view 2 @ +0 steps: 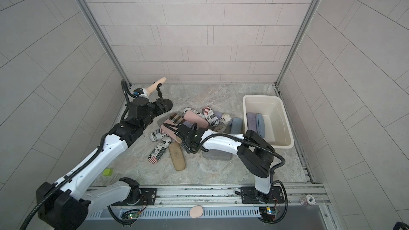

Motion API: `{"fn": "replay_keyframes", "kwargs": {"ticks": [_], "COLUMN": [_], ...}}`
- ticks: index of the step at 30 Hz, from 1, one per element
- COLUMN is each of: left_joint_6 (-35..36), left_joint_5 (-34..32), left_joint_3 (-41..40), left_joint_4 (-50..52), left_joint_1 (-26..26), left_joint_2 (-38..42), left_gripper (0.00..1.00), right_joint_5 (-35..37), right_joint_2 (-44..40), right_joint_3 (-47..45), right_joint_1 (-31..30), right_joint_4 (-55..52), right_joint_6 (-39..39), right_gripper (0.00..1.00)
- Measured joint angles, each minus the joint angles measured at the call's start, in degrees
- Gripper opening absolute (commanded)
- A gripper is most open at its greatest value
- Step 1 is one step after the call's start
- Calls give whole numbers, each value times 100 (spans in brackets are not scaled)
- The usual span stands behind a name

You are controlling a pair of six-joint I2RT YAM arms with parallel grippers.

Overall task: Put the glasses cases into the storage boxes
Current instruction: Pick up the glasses case at the center of the board.

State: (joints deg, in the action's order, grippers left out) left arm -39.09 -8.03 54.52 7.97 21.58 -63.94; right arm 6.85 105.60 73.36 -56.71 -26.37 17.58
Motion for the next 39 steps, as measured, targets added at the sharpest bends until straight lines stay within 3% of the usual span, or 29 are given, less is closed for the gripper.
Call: {"fn": "replay_keyframes", "kwargs": {"ticks": [6,21,31,39], "left_joint_6": [-13,-101,-103,-103], "left_joint_5": [160,422,522,645], "left_joint_3": [-24,-24,-24,-50], "left_joint_4": [-107,-188,-212,-299], "left_joint_1": [-94,-197,-197,-197], "left_joint_2": [-13,-81,-138,-136], "left_gripper": [72,72,72,72], "right_joint_5": [-181,-330,-470,-409], "right_joint_2": [330,446,492,92], "right_joint_3": [278,85,85,-232], "right_joint_1": [13,13,-2,-76], "right_joint_4": [-2,170,240,79], "right_joint_6": [-111,-107,-83,-28], "right_gripper": [67,74,59,58]}}
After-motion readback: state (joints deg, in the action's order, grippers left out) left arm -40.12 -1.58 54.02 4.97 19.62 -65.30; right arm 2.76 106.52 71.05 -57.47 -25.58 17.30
